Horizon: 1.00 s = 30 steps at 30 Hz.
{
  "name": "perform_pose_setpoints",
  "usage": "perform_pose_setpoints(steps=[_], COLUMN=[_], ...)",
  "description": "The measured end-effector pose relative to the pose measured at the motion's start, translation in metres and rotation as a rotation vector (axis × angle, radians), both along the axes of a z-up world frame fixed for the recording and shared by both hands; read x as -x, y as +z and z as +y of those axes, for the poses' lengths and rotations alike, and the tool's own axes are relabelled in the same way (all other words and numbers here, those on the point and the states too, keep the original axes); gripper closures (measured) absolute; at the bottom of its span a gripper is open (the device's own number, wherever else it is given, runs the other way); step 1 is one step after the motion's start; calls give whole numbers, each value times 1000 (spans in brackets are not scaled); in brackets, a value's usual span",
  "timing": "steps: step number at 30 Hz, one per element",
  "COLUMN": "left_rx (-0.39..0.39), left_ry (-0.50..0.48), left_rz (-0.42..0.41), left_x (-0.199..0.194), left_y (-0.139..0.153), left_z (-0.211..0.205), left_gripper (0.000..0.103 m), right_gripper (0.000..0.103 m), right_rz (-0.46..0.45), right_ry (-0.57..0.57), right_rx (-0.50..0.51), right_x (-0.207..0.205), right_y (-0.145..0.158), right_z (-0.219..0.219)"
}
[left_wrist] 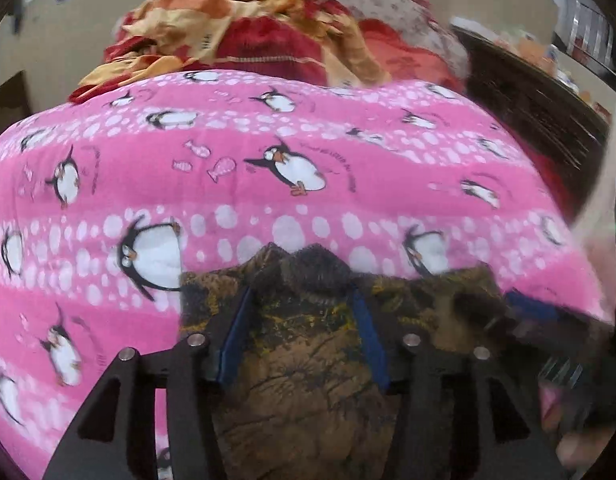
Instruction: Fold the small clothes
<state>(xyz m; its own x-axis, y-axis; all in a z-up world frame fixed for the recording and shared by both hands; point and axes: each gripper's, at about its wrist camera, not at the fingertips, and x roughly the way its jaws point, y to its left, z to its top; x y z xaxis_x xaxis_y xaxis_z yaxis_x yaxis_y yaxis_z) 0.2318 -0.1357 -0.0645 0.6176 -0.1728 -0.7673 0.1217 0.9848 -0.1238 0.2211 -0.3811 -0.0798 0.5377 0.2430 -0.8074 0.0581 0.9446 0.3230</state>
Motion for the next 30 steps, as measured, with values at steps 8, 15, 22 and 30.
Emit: perform_pose_setpoints(steps=[8,15,22,30], left_rx=[156,213,266,359], left_ry=[-152,-217,-230,-209], left_rz=[44,80,90,117], left_x=[87,105,94,81], left_y=[-1,-37,-37,-38], left_z=[52,43,43,46], left_gripper=[16,11,4,2], right_gripper=[2,2,2,44], right_rz=[-14,22,42,-5], right_ry=[145,374,457,382], right_rx=[-498,-538,-585,-567], right_x=[59,58,38,31], right_y=[-7,-34,-35,-51], right_z=[-80,-40,-13,-21])
